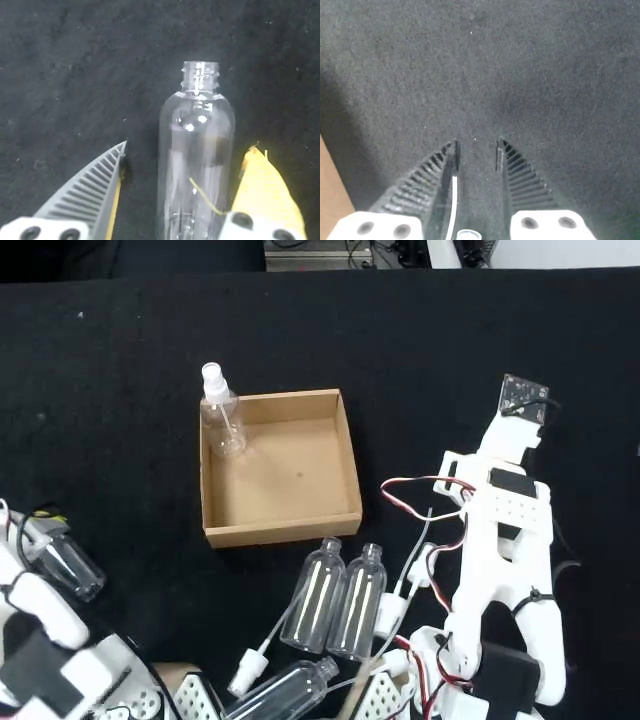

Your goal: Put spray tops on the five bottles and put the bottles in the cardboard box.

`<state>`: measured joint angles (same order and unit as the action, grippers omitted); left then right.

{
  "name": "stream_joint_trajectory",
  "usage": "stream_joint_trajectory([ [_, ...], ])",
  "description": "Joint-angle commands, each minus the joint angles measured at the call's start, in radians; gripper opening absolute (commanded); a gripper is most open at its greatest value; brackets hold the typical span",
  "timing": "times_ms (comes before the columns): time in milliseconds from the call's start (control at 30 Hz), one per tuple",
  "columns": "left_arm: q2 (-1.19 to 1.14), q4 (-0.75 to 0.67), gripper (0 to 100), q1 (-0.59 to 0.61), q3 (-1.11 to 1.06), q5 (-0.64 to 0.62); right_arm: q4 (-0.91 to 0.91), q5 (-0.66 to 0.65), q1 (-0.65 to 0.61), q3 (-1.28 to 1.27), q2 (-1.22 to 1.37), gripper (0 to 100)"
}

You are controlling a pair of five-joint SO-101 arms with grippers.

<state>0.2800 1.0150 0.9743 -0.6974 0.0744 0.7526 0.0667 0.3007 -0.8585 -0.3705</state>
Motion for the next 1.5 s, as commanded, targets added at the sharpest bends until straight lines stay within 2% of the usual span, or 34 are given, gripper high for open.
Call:
stream_joint_trajectory([
  [0,-0.107,0.023,33,-0.012,0.136,0.005,-0.023,0.002,-0.006,-0.002,-0.050,10.2],
  [233,-0.265,0.075,33,-0.028,0.248,-0.003,-0.025,0.002,-0.008,-0.004,-0.050,10.2],
  [500,-0.299,0.084,33,-0.081,0.246,-0.005,-0.025,0.002,-0.008,-0.005,-0.050,10.2],
  [733,-0.307,0.077,13,-0.082,0.252,0.003,-0.055,0.002,-0.006,-0.018,-0.050,10.2],
  [833,-0.299,0.075,10,-0.082,0.255,0.006,-0.058,0.002,-0.006,-0.019,-0.050,10.2],
  [900,-0.298,0.080,10,-0.081,0.262,0.040,-0.058,0.002,-0.006,-0.019,-0.050,10.2],
  [1133,-0.310,0.044,13,-0.068,0.288,0.336,-0.057,0.002,-0.006,-0.019,-0.050,10.2],
  [1300,-0.307,0.077,30,-0.068,0.294,0.364,-0.057,0.002,-0.006,-0.019,-0.050,10.2],
  [1467,-0.310,0.074,32,-0.073,0.294,0.382,-0.057,0.002,-0.005,-0.019,-0.050,10.2],
])
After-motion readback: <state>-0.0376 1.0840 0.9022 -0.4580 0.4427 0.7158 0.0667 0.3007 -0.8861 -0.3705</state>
